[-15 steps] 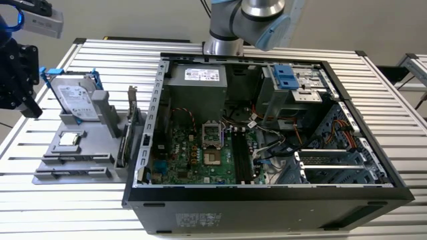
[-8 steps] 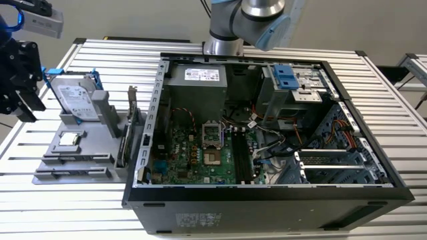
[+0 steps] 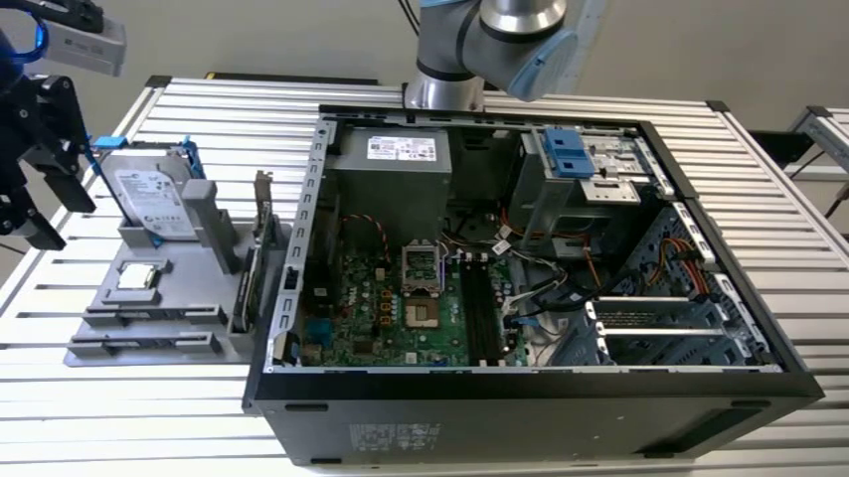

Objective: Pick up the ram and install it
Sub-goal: 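Pick up the ram and move it above insertion slot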

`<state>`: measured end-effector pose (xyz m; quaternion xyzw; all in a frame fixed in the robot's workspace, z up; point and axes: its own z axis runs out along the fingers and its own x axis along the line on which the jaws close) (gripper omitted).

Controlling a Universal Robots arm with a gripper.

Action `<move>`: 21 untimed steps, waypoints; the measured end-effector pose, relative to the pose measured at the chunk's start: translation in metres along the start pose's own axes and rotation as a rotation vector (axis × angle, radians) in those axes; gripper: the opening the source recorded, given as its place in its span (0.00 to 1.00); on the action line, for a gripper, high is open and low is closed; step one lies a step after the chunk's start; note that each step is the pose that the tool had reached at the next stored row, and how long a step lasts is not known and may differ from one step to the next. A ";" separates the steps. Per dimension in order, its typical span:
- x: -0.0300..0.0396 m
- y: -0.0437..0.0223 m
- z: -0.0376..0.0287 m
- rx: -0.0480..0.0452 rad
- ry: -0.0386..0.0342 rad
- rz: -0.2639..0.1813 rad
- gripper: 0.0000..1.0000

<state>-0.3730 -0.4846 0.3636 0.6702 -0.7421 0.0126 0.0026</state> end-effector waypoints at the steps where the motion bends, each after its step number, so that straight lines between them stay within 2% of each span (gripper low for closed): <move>1: 0.0000 0.0000 0.0000 0.0000 0.0000 -0.001 1.00; 4: 0.0000 0.0000 0.0003 0.0003 -0.0002 -0.023 1.00; 11: -0.0001 0.0000 0.0032 0.0029 -0.0021 -0.140 1.00; 21: -0.0001 0.0001 0.0066 0.0030 -0.0022 -0.148 1.00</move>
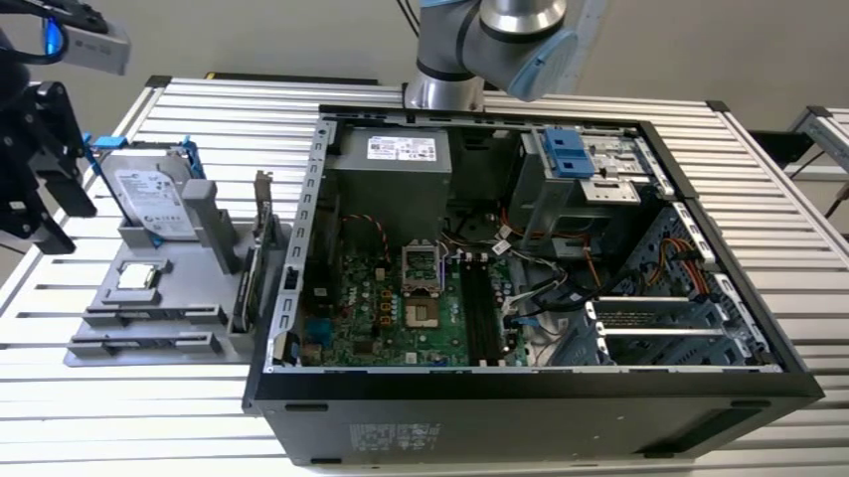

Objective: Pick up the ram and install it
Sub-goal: 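Pick up the ram and move it above insertion slot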

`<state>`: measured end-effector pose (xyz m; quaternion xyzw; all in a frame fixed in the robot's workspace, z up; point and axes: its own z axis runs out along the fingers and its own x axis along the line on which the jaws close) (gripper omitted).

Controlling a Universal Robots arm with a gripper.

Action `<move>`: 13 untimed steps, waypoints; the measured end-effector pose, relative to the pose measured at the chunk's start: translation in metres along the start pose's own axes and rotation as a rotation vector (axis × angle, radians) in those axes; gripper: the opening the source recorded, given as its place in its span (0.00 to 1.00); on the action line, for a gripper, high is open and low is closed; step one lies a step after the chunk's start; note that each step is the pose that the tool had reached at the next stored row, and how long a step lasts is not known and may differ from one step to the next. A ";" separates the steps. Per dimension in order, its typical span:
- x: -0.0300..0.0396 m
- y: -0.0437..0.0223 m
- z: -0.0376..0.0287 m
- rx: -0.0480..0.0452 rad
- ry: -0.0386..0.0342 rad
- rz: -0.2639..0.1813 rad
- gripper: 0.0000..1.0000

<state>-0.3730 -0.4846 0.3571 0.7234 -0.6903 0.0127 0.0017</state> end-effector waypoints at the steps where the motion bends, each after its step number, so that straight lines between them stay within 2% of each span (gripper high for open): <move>1: 0.0000 0.0000 0.0010 0.0001 -0.0001 0.000 1.00; 13: -0.0002 0.0002 0.0088 -0.0002 0.0024 0.000 1.00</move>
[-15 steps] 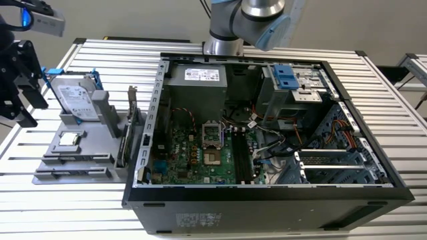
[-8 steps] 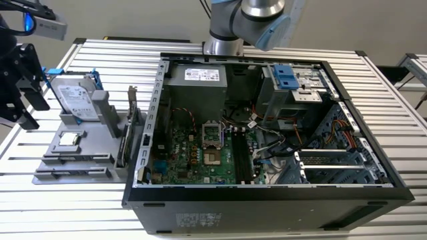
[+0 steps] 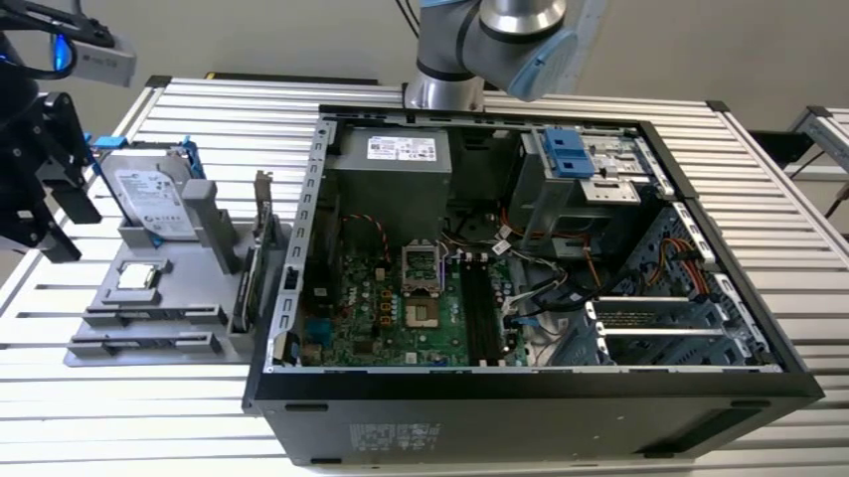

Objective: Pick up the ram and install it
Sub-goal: 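Pick up the ram and move it above insertion slot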

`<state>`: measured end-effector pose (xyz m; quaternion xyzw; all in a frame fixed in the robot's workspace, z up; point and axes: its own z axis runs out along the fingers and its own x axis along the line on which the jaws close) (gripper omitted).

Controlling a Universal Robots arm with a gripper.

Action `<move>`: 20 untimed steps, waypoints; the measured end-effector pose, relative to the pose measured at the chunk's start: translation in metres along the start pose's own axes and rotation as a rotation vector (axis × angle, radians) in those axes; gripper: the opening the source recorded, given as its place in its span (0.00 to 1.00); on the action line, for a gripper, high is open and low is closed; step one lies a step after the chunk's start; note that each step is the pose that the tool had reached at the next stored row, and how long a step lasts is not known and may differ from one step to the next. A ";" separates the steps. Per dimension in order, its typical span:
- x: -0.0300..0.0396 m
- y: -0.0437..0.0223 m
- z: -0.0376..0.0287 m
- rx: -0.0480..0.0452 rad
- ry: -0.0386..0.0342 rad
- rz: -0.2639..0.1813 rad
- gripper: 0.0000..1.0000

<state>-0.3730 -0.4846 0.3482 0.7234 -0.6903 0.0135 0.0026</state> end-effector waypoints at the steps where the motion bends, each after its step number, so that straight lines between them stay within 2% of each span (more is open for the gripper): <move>1: 0.0000 0.0000 0.0005 0.0000 0.0002 0.000 1.00; 20: -0.0002 0.0001 0.0102 -0.0004 0.0078 0.000 1.00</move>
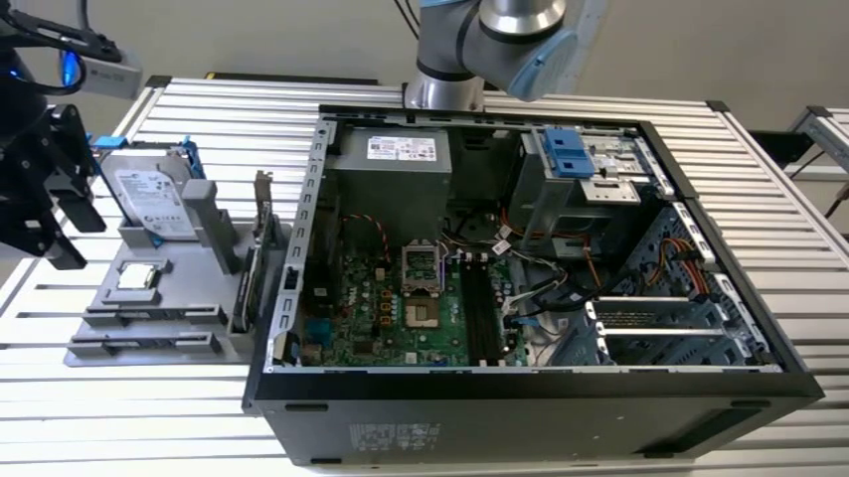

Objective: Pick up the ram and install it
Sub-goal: 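Pick up the ram and move it above insertion slot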

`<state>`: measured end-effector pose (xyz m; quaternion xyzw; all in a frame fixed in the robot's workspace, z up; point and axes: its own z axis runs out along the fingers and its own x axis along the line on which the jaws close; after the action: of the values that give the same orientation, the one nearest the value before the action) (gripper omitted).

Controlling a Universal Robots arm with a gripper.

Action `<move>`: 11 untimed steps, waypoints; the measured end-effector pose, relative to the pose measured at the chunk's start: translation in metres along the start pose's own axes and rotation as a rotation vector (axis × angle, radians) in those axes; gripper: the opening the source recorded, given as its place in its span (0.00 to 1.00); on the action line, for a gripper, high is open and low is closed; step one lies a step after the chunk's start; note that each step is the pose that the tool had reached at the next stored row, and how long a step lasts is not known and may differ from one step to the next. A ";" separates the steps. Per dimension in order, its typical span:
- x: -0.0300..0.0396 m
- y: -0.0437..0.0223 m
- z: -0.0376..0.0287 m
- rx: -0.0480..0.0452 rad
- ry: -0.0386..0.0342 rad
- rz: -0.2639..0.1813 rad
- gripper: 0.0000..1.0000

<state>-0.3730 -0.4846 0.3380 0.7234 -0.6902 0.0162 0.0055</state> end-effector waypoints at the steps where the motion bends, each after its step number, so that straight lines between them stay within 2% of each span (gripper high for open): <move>1: 0.0000 0.0000 0.0006 0.0001 0.0004 0.000 1.00; 11: -0.0002 0.0001 0.0057 -0.0001 0.0041 0.000 1.00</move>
<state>-0.3730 -0.4846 0.3323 0.7234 -0.6902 0.0176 0.0069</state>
